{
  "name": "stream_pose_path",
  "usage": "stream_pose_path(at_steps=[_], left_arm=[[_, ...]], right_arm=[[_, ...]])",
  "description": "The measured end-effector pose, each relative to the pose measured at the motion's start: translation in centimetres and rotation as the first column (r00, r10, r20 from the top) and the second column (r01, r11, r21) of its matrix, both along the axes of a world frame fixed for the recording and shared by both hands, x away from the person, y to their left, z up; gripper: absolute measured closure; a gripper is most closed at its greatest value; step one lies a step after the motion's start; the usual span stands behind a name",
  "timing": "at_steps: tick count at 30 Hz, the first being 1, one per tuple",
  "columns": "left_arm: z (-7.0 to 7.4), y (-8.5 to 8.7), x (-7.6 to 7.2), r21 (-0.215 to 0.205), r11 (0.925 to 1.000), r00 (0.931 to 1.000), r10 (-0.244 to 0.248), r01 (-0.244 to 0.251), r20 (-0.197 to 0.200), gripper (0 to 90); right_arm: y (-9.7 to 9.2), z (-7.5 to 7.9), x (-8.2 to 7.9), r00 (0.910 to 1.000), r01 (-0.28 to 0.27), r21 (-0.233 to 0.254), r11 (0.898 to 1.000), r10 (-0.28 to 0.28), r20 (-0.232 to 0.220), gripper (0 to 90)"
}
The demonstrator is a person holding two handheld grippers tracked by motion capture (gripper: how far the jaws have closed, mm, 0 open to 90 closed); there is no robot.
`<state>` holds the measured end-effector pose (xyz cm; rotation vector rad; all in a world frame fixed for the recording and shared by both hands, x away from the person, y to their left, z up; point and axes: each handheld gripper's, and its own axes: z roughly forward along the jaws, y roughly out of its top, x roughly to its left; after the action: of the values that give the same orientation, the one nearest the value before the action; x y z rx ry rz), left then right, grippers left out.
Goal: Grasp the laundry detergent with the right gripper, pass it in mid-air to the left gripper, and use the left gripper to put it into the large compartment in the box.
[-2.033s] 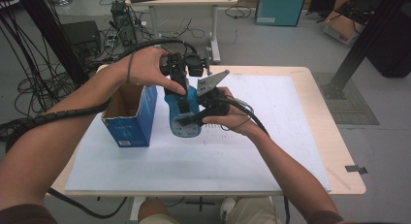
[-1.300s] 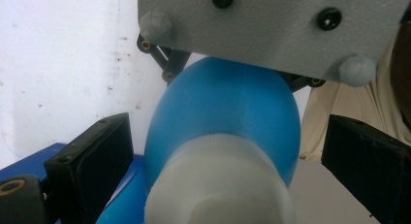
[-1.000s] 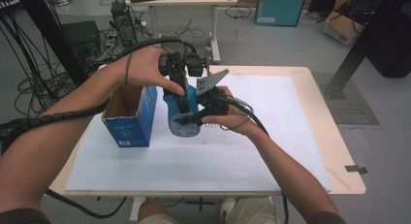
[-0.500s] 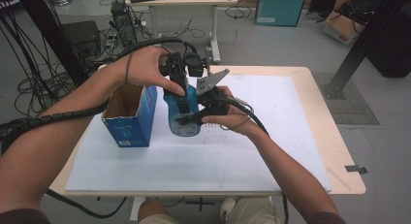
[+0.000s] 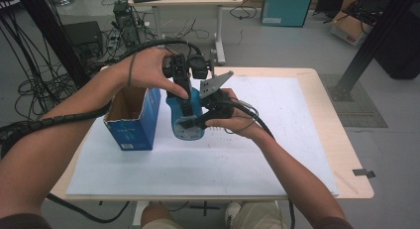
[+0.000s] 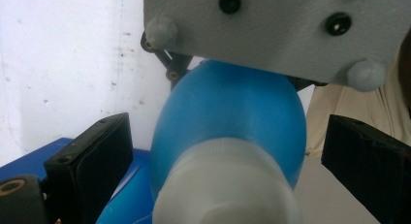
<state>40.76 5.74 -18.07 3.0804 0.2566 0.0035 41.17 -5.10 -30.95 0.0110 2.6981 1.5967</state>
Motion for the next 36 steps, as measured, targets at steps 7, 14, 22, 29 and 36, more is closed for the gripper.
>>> stream_pose_path(at_steps=[7, 14, 22, 29, 36], left_arm=[[-0.02, -0.02, 0.24, 0.048, 0.9984, 0.9996, -0.029, 0.030, -0.004, 5.0], [-0.07, 0.07, 0.24, 0.045, 0.9985, 0.9995, -0.032, 0.032, -0.003, 5.0], [-0.13, 0.05, 0.19, 0.047, 0.9985, 0.9996, -0.027, 0.027, -0.010, 5.0], [-0.12, 0.01, 0.22, 0.054, 0.9980, 0.9995, -0.031, 0.031, -0.008, 6.0], [-0.19, -0.07, 0.23, 0.061, 0.9976, 0.9994, -0.034, 0.034, 0.000, 9.0]], right_arm=[[-0.09, 0.03, 0.00, 1.0000, 0.004, 0.001, 1.000, -0.004, -0.002, 43.9], [0.06, -0.06, -0.06, 1.0000, 0.003, -0.001, 1.000, -0.003, -0.007, 43.9], [0.10, -0.01, -0.07, 1.0000, 0.003, 0.001, 1.000, -0.003, 0.004, 43.8], [0.01, 0.05, -0.13, 1.0000, 0.001, -0.003, 1.000, -0.001, 0.001, 43.8], [-0.02, 0.07, -0.22, 1.0000, 0.002, -0.003, 1.000, -0.002, -0.003, 43.8]])
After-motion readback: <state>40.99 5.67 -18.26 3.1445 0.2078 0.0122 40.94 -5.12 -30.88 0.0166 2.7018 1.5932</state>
